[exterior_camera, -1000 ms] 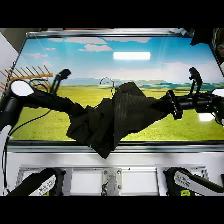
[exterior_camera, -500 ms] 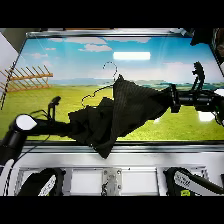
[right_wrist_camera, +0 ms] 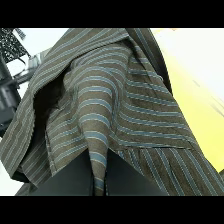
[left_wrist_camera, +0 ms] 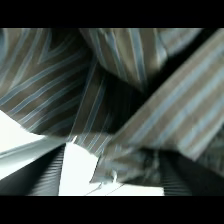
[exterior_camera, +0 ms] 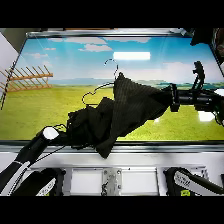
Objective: Fold the clothes and pants, and hang the long-sleeved shirts on hangers.
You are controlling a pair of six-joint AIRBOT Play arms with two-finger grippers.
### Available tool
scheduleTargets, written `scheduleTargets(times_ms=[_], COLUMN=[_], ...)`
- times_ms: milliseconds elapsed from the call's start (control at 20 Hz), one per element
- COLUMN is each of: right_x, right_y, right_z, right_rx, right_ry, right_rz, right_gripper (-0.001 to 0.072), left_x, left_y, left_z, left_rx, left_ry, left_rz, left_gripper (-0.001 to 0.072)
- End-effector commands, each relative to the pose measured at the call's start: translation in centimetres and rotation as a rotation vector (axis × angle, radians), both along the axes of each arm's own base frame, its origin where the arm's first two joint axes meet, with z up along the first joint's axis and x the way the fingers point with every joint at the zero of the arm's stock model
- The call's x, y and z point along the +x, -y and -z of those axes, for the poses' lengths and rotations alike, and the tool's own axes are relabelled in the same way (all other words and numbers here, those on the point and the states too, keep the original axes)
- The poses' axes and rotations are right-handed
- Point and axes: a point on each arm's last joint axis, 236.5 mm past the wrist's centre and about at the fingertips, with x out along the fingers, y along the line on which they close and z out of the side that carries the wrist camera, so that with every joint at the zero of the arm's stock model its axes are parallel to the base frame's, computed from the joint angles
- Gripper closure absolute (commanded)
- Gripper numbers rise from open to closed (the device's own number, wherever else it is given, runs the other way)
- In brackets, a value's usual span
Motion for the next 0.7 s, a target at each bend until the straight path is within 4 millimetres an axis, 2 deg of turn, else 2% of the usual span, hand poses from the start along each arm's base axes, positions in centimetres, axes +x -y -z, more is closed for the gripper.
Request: scheduleTargets(times_ms=[0,100,150,250,400,500,650], right_x=[0.1,-0.1,-0.4,-1.8,-3.8,-4.7,-5.8], right_y=[0.0,0.0,-0.1,-0.5,-1.0,-1.3,-1.6], right_z=[-0.1,-0.2,-0.6,-1.7,-3.7,-4.9,-6.2], right_rx=[0.009,0.020,0.023,0.023,0.008,-0.006,-0.024], right_ry=[-0.029,-0.067,-0.072,-0.043,-0.001,0.044,0.098], right_rz=[0.007,0.010,0.002,-0.035,-0.060,-0.062,-0.062], right_gripper=[0.0702,0.0702,0.0702,0.0703,0.0703,0.0703,0.0703], left_x=[1.4,1.7,2.3,4.5,8.2,9.5,10.1], left_y=[1.8,1.8,1.5,-0.5,-6.3,-9.6,-11.6], left_z=[0.3,-0.1,-0.8,-2.8,-6.2,-8.0,-9.5], left_rx=[-0.073,-0.077,-0.075,-0.046,0.051,0.087,0.087], left_ry=[-0.011,0.030,0.066,0.150,0.237,0.237,0.200], left_rz=[-0.069,-0.046,-0.041,-0.056,-0.116,-0.149,-0.116], left_gripper=[0.0350,0.0703,0.0698,0.0699,0.0700,0.0699,0.0699])
